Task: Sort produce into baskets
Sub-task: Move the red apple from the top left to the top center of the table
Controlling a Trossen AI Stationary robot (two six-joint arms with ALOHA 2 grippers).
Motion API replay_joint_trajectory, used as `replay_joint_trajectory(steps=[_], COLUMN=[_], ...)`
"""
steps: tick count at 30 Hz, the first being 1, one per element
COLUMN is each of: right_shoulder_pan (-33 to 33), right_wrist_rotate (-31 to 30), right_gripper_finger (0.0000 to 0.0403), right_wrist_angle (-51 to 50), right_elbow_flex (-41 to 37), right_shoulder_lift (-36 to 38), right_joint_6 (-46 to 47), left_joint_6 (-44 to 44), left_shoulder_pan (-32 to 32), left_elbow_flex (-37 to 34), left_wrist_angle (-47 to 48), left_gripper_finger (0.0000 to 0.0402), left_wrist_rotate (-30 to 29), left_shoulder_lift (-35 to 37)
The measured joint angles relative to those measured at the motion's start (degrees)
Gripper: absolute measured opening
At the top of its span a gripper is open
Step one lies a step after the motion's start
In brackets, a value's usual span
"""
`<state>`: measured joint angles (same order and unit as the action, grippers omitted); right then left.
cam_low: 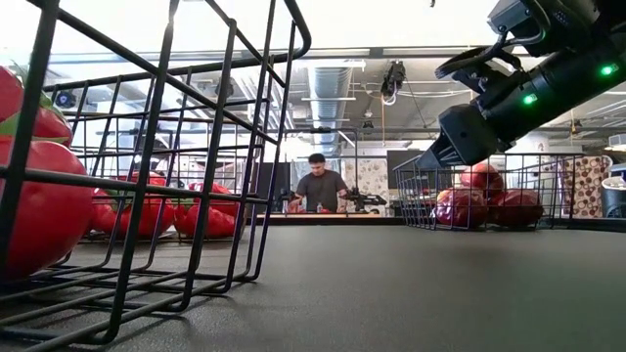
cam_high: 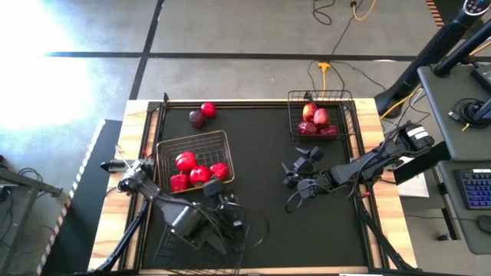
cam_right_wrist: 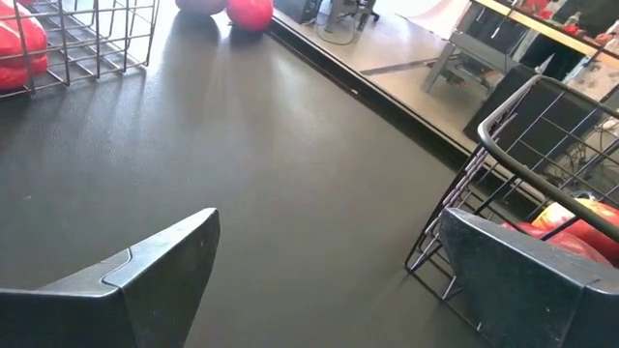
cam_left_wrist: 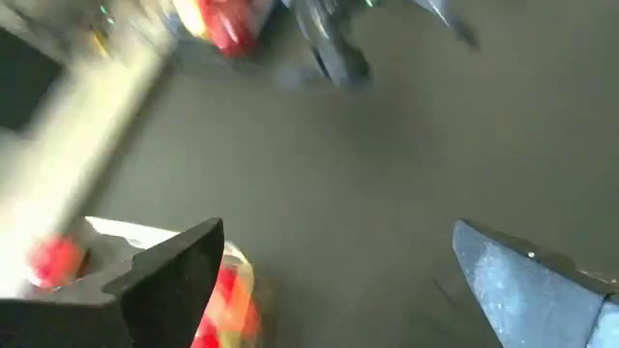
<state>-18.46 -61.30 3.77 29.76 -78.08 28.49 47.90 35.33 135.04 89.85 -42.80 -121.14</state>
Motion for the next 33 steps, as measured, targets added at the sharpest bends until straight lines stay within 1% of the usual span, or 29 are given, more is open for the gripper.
replay_joint_trajectory(steps=[1,3,7,11,15,19,22,24,26,27,29,31,33], right_shoulder_pan=[0.0,0.0,0.01,0.13,0.11,0.11,0.11,0.13,0.29,0.41,0.52,0.57,0.59], right_wrist_rotate=[0.03,0.53,1.75,1.73,1.73,1.73,1.66,1.29,1.27,1.27,1.27,1.27,1.29], right_gripper_finger=[0.0384,0.0384,0.0384,0.0384,0.0384,0.0384,0.0384,0.0384,0.0384,0.0384,0.0384,0.0384,0.0384], right_wrist_angle=[-0.01,-0.01,0.0,0.07,0.13,0.11,0.09,0.07,0.06,0.02,-0.06,-0.29,-0.38], right_elbow_flex=[0.0,0.0,-0.04,-0.13,-0.13,-0.15,-0.15,-0.15,-0.15,-0.15,-0.15,-0.28,-0.43], right_shoulder_lift=[0.01,0.01,0.01,0.0,0.0,0.0,0.01,0.0,0.0,0.0,0.0,0.0,0.0], right_joint_6=[0.01,0.03,0.04,0.04,0.04,0.03,0.02,-0.07,-0.11,-0.13,-0.15,-0.2,-0.2], left_joint_6=[-1.77,-2.51,-4.13,-4.06,-1.68,1.12,-0.68,-4.43,-9.49,-10.95,-13.96,-15.1,-15.29], left_shoulder_pan=[-0.18,-0.99,-4.71,-10.35,-19.63,-31.82,-40.62,-45.77,-50.6,-52.89,-57.42,-61.34,-64.59], left_elbow_flex=[-0.05,-1.62,-5.95,-12.6,-20.72,-27.83,-31.6,-33.28,-34.72,-35.23,-35.47,-35.47,-35.47], left_wrist_angle=[-0.19,0.38,0.17,0.19,0.26,-1.06,-4.82,-7.28,-10.15,-11.5,-14.25,-16.37,-16.49], left_gripper_finger=[0.039,0.039,0.039,0.039,0.039,0.039,0.039,0.039,0.039,0.039,0.039,0.039,0.039], left_wrist_rotate=[-2.49,-4.26,-4.4,-4.48,-3.36,-0.43,0.59,1.45,2.95,4.59,10.16,16.08,19.05], left_shoulder_lift=[0.67,2.67,7.57,13.1,19.46,24.28,25.57,25.52,24.97,24.62,23.05,21.19,19.24])
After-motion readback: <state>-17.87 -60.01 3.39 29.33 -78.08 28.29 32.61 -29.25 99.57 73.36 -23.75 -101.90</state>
